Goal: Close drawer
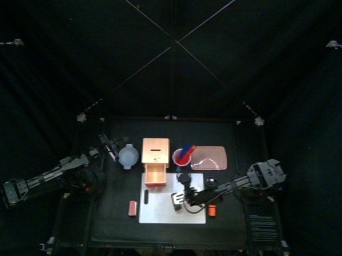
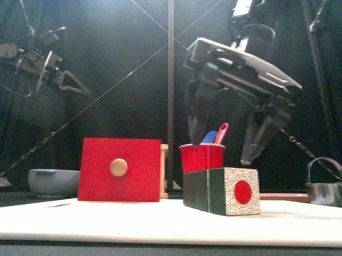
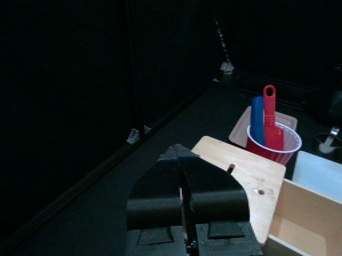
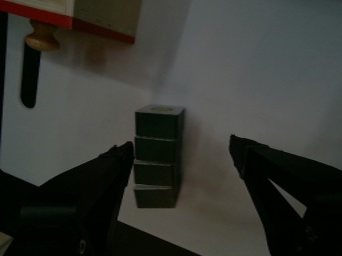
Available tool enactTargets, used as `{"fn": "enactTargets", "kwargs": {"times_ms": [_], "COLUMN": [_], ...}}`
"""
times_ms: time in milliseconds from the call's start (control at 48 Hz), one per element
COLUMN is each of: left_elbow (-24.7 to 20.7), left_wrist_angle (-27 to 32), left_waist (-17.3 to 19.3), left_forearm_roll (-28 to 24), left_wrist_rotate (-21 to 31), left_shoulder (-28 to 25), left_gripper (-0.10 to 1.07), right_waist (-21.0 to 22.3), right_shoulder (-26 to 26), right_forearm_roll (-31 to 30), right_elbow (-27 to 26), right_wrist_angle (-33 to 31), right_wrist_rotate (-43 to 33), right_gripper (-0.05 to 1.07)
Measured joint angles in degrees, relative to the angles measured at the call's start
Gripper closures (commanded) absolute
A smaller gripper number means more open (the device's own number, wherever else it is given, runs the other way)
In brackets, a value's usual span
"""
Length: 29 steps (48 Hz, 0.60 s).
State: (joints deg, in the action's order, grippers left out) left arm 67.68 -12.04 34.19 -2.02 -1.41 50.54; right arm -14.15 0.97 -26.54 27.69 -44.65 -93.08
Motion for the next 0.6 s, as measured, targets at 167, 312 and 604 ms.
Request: {"fn": "enactTargets", "kwargs": {"times_ms": [167,312,604], "left_elbow": [-3.6,-7.91,-10.55], "left_wrist_angle": [7.03,13.18,11.78], "left_waist": [-1.23,-2.72,-6.15], "left_forearm_roll": [2.29,3.69,3.78], "left_wrist_rotate": [0.53,0.18,0.09], "left_shoulder": [-2.55,-6.24,-7.65], "left_gripper": [0.91,0.91,0.91], "right_waist": [2.46,4.39,5.45], "right_shoulder": [-5.01,-8.09,-13.36], "right_forearm_roll": [0.26,0.62,-0.79], "right_elbow": [4.04,5.63,7.82], "right_wrist_angle": [1.32,3.16,9.58], "right_wrist_rotate": [13.36,21.97,34.89], "right_gripper": [0.07,0.21,0.65]}}
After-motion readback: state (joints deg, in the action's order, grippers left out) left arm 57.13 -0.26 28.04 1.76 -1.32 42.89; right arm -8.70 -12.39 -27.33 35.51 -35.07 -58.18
